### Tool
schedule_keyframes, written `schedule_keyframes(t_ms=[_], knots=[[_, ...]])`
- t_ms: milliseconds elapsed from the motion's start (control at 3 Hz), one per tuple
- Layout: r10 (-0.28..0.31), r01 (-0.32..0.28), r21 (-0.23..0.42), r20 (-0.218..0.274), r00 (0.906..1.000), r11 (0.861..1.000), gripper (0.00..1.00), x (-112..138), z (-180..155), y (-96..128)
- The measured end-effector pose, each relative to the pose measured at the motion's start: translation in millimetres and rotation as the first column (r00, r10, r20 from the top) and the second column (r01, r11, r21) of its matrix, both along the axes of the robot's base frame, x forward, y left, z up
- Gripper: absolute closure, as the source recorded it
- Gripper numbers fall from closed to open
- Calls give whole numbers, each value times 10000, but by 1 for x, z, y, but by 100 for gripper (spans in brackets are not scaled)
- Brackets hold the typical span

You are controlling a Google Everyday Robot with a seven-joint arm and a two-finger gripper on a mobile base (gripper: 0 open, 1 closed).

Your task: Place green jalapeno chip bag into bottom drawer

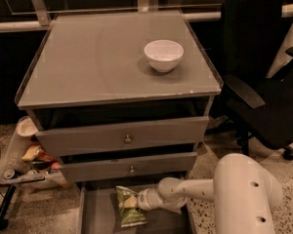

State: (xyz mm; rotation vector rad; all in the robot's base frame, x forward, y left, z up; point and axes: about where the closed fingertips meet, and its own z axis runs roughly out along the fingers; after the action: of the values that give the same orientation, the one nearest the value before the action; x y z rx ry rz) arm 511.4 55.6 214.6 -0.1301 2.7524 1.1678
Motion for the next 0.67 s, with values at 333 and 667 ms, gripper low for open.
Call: schedule_keyframes(t_ms=[333, 667], knots=[[-16, 16, 3, 5, 10000, 10000, 81, 1, -1, 0], [-16, 16, 3, 5, 10000, 10000, 59, 1, -1, 0]])
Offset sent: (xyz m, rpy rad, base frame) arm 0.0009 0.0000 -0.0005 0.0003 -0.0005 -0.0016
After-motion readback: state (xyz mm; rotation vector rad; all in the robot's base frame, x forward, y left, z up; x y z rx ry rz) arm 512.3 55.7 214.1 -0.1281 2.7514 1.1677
